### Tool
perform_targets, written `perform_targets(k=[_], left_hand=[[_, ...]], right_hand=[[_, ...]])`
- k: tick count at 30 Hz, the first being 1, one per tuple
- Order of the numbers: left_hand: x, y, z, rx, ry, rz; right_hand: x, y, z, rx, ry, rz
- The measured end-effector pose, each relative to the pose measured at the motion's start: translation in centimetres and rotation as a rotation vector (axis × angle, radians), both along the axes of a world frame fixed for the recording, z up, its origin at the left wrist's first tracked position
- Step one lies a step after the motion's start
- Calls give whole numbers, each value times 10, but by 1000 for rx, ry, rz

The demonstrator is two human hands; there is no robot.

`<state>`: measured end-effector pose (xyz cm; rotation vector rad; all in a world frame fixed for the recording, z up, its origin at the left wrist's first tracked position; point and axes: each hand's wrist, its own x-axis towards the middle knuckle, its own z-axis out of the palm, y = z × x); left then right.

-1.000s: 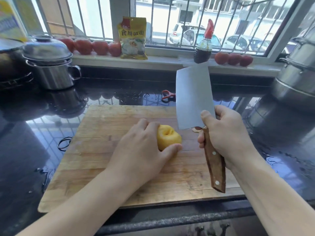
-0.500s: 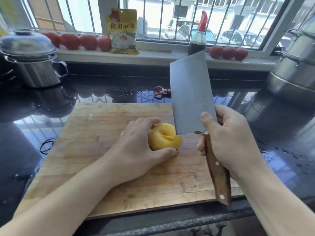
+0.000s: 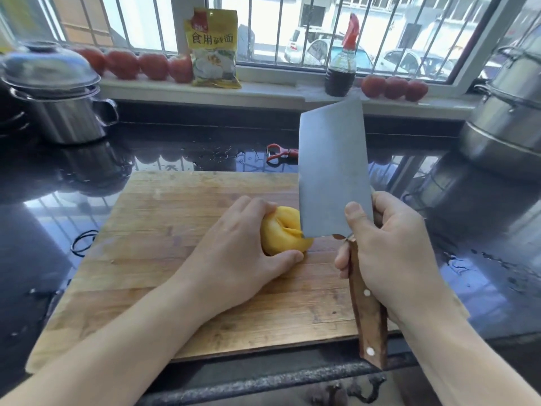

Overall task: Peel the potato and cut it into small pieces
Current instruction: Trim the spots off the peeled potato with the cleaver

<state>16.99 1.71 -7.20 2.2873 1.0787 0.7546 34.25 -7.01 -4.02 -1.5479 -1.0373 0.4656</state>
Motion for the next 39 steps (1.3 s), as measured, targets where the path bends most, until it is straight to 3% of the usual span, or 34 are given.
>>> perform_targets(k=[14,30,39], left_hand=[[-1,1,-2,-39,-51,23],[2,3,-6,-24,-51,15],[3,0,-5,21,-19,22]], right_hand=[[-9,-1,1,17,-152,-59],[-7,-4,0,8,-40,-70],[-12,-10,-2,-23,-91,-110]])
